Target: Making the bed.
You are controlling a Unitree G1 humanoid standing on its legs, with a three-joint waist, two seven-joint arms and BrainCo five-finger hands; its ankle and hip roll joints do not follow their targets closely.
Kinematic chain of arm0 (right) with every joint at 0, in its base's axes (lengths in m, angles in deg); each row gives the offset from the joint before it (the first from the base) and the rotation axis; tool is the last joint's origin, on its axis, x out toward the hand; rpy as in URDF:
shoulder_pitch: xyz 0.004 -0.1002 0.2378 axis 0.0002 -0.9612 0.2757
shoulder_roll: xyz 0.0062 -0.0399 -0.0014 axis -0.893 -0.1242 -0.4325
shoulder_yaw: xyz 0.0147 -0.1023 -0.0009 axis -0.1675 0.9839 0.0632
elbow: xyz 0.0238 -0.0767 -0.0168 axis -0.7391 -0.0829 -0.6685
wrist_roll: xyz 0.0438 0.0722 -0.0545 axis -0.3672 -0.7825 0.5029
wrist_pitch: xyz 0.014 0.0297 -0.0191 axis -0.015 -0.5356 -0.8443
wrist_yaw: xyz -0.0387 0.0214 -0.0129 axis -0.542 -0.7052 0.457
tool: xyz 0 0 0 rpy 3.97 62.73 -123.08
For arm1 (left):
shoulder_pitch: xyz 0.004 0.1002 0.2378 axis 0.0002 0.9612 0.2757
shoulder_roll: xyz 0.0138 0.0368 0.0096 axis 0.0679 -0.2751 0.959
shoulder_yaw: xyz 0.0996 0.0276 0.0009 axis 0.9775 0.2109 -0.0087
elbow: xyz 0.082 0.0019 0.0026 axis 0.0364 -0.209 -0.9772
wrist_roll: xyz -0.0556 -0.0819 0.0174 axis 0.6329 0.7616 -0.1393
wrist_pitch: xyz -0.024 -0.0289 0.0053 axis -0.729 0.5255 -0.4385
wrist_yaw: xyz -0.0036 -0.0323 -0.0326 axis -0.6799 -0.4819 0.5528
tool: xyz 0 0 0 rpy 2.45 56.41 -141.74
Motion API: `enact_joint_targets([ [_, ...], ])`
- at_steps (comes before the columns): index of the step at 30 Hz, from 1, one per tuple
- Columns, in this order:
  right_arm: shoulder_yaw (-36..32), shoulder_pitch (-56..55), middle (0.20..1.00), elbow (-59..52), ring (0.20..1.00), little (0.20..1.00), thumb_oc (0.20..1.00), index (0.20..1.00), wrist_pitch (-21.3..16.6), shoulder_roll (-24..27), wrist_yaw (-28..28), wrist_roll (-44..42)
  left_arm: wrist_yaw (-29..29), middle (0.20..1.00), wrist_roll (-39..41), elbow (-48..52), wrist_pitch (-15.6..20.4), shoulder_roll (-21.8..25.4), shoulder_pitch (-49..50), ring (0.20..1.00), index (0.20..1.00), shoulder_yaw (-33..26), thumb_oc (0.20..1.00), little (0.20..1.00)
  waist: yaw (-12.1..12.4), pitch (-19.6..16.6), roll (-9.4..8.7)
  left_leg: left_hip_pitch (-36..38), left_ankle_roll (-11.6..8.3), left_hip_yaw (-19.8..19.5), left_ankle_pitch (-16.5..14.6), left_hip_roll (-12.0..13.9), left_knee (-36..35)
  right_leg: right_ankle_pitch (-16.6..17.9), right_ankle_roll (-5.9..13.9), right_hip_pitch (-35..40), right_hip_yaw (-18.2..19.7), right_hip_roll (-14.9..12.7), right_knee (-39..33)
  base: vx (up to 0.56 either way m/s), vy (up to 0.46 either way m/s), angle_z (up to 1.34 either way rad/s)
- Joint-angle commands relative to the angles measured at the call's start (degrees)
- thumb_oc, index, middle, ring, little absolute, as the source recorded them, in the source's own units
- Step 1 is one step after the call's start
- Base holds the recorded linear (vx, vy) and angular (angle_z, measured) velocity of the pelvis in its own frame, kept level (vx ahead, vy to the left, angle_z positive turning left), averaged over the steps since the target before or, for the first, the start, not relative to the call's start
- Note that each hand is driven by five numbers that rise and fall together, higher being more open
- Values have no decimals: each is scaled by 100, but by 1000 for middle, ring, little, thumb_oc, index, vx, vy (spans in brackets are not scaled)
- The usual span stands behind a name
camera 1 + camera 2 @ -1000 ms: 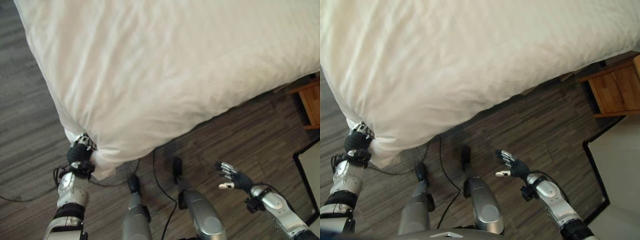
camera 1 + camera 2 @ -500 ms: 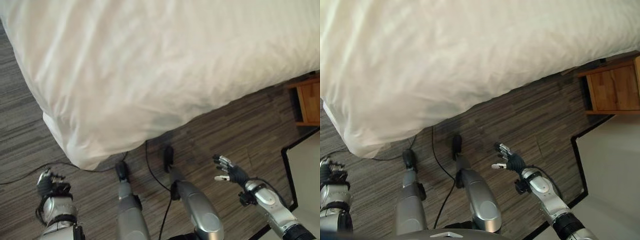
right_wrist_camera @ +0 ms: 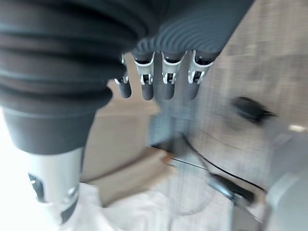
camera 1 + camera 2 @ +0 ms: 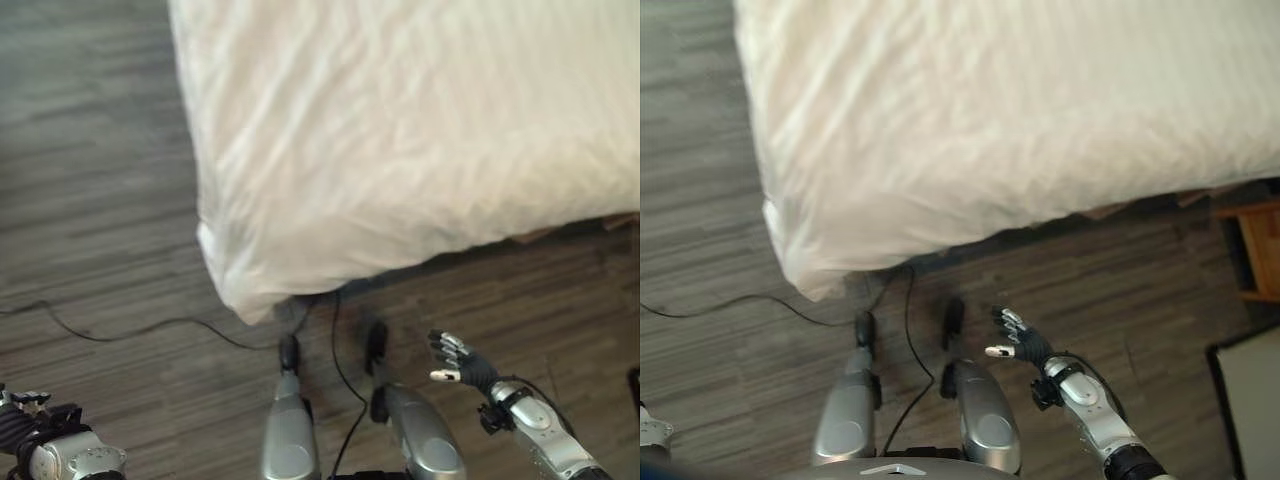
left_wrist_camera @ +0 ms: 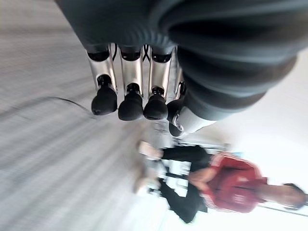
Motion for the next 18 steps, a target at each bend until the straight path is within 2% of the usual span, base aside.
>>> enact_joint_targets([
  [1, -230, -193, 1000, -205, 1000, 1000, 1000, 1000, -133, 68, 99, 277, -183, 322, -1207, 950, 197, 65, 603, 322, 322, 742, 322, 322, -112, -888, -149, 341, 229, 98, 78, -457, 28, -625, 204, 481, 19, -203, 486, 103, 43, 13],
  [2, -243, -206, 1000, -218, 1000, 1000, 1000, 1000, -127, 76, 100, 278, -158, 1000, -1230, 975, 189, 49, 606, 1000, 1000, 749, 1000, 1000, -109, -895, -144, 320, 232, 96, 104, -461, 28, -598, 201, 467, 17, -206, 473, 52, 31, 10],
  [4, -459, -227, 1000, -236, 1000, 1000, 1000, 1000, -93, 101, 134, 315, -278, 1000, -1523, 1415, 92, -55, 717, 1000, 1000, 980, 1000, 1000, -161, -1118, -46, 468, 260, 86, 57, -485, 28, -628, 204, 618, 24, -232, 459, 74, 44, 3],
  [5, -620, -262, 1000, -267, 1000, 1000, 1000, 1000, -68, 68, 137, 351, -382, 1000, -1680, 1779, -11, -235, 722, 1000, 1000, 1276, 1000, 1000, -254, -1343, 26, 624, 284, 110, 10, -507, 28, -659, 206, 750, 60, -249, 453, 112, 56, -3],
  [8, -760, -281, 1000, -206, 1000, 1000, 1000, 1000, -7, 2, 60, 468, -419, 1000, -2084, 2481, -221, -538, 791, 1000, 1000, 1971, 1000, 1000, -382, -1616, 126, 844, 318, 163, -66, -517, 28, -700, 205, 928, 134, -271, 428, 75, 29, -9],
  [9, -770, -257, 1000, -150, 1000, 1000, 1000, 1000, 14, 12, 45, 498, -394, 1000, -2553, 2616, -359, -469, 817, 1000, 1000, 2274, 1000, 1000, -418, -1677, 163, 913, 328, 194, -83, -516, 28, -709, 203, 996, 164, -265, 414, 42, 17, -24],
  [11, -847, -266, 1000, -150, 1000, 1000, 1000, 1000, 33, -3, 27, 523, -598, 1000, -2545, 2734, -444, -596, 818, 1000, 1000, 2512, 1000, 1000, -480, -1803, 199, 987, 346, 224, -102, -520, 28, -715, 204, 1051, 214, -262, 394, 26, 7, -16],
  [13, -855, -262, 1000, -85, 1000, 1000, 1000, 1000, 49, -54, -42, 528, -912, 1000, -2305, 2816, -664, -807, 736, 1000, 1000, 3035, 1000, 1000, -565, -1918, 221, 1064, 366, 277, -124, -517, 28, -716, 208, 1096, 267, -256, 384, 15, -13, -12],
  [18, -858, -270, 1000, -196, 1000, 1000, 1000, 1000, 44, -262, -139, 280, -1188, 1000, -2166, 3041, -986, -1116, 856, 1000, 1000, 3904, 1000, 1000, -686, -2087, 258, 1173, 405, 341, -151, -511, 28, -709, 200, 1170, 381, -239, 357, 4, -17, -15],
])
